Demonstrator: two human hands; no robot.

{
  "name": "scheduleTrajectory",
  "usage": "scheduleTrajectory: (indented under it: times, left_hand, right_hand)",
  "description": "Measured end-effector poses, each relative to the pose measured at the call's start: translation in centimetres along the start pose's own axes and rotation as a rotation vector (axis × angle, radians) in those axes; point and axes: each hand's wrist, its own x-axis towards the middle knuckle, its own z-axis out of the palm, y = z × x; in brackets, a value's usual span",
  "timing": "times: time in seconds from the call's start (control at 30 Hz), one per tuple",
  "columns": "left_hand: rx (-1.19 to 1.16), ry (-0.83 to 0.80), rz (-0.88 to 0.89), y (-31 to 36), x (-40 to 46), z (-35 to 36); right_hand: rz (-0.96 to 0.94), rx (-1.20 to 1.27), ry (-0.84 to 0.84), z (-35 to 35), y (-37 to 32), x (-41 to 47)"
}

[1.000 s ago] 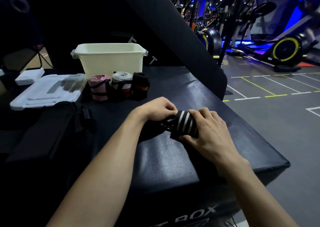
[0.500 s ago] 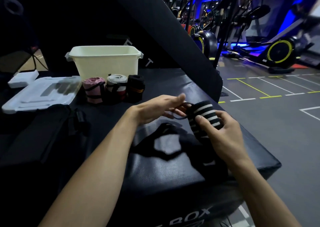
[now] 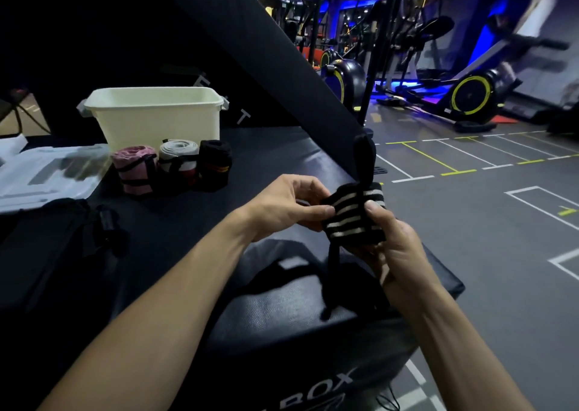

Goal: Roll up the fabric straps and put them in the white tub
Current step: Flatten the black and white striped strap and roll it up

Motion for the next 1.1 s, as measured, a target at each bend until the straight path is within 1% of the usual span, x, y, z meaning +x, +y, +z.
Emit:
scheduleTrajectory:
  times: [0.07,0.13,0.17,0.2,0.27,0.33,0.43,0.57,0.8,0.87,0.97,1.03,1.1]
  left_hand:
    - [-0.004,0.007,-0.01,-0.1,-0.1,0.0]
    - [-0.005,0.006,0.001,-0.1,-0.1,0.0]
    - [-0.009,0.0,0.01,-0.2,-0.1,0.0]
    - [-0.015,-0.001,0.019,-0.2,-0.1,0.1]
    - [-0.022,0.021,0.035,-0.2,-0.1,0.2]
    - [-0.02,0.036,0.065,-0.1,0.0,0.3]
    - [-0.022,0.017,0.081,-0.1,0.0,0.5]
    - [-0.057,0.015,0.086,-0.2,0.0,0.4]
    - [0.008,0.056,0.132,0.2,-0.1,0.7]
    - [0.014,0.036,0.149,0.3,-0.1,0.4]
    - [0.055,-0.018,0.16,0.3,-0.2,0.4]
    - [0.111,-0.024,0.149,0.2,-0.2,0.6]
    - [0.161,-0.008,0.128,0.1,-0.1,0.8]
  right_hand:
    - [0.042,0.058,-0.057,-0.3,-0.1,0.0]
    - [0.174,0.268,-0.148,-0.4,-0.3,0.0]
    - [0.22,0.328,-0.173,-0.6,-0.4,-0.1]
    - [0.224,0.3,-0.158,-0.9,-0.3,0.1]
    - [0.183,0.148,-0.119,-1.1,-0.2,0.2]
    - [0.192,0.111,-0.123,-1.0,-0.3,0.1]
    - [0.209,0.097,-0.112,-1.4,-0.5,0.0]
    - [0.229,0.158,-0.142,-1.3,-0.7,-0.5]
    - [0.284,0.257,-0.208,-1.0,0.0,-1.0]
    - [0.279,0.281,-0.22,-0.7,0.2,-1.2]
    - [0.262,0.3,-0.185,-0.9,0.3,-1.4]
    - [0.236,0.243,-0.153,-1.2,0.1,-1.5]
    - [0.163,0.078,-0.098,-1.4,0.1,-1.2]
